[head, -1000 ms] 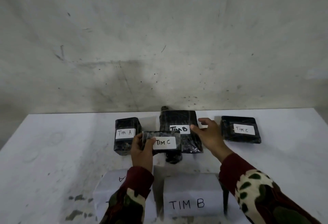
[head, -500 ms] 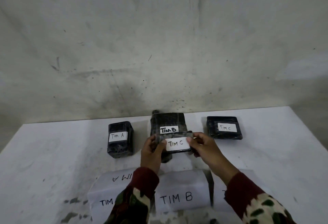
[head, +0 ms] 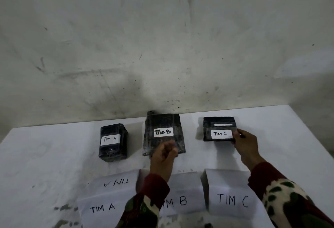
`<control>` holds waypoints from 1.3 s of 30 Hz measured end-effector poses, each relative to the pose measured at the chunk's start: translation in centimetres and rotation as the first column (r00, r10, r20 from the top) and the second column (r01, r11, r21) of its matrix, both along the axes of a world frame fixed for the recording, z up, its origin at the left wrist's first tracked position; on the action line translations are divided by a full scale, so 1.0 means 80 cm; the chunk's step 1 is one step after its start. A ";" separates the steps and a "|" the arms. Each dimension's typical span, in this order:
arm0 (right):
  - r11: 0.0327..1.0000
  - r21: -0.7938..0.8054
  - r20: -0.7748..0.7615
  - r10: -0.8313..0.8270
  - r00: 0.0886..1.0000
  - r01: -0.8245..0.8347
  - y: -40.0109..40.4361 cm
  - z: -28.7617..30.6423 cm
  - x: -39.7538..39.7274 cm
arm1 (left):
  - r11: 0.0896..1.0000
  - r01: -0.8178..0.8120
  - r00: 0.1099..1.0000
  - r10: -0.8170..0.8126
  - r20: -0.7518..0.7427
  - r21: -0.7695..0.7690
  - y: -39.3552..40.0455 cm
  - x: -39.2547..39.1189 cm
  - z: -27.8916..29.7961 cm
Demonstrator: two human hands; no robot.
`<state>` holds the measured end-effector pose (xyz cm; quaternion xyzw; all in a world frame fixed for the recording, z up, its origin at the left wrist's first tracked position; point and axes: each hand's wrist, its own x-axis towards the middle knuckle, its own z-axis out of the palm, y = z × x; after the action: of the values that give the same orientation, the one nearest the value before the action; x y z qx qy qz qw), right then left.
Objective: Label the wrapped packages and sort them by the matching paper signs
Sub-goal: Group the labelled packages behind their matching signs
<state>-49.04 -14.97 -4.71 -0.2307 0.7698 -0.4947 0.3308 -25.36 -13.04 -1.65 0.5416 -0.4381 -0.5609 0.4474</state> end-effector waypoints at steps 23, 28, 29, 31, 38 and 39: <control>0.972 -0.035 -0.260 0.216 0.941 -0.233 0.221 0.020 0.047 | 0.971 0.230 0.916 -0.197 0.349 -0.056 0.162 0.001 -0.028; 0.935 0.210 -0.404 0.350 0.845 -0.287 0.287 -0.009 0.039 | 0.953 0.279 0.806 -0.166 0.568 -0.118 0.212 0.010 -0.048; 0.917 0.297 -0.418 0.376 0.827 -0.268 0.298 -0.014 0.038 | 0.951 0.269 0.765 -0.115 0.633 -0.153 0.219 0.013 -0.052; 0.863 0.440 -0.384 0.431 0.816 -0.249 0.318 -0.021 0.037 | 0.959 0.224 0.689 -0.032 0.724 -0.172 0.232 0.015 -0.056; 0.769 0.558 -0.275 0.526 0.805 -0.312 0.332 -0.023 0.042 | 0.989 0.114 0.649 -0.143 0.747 0.091 0.258 0.024 -0.068; 0.778 0.537 -0.245 0.514 0.822 -0.327 0.330 -0.022 0.041 | 0.984 0.116 0.655 -0.176 0.735 0.133 0.259 0.024 -0.070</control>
<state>-45.74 11.46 -6.45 -0.4031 0.8420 -0.1495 0.3259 -23.46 7.66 -7.27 0.7022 -0.6033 -0.3412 0.1631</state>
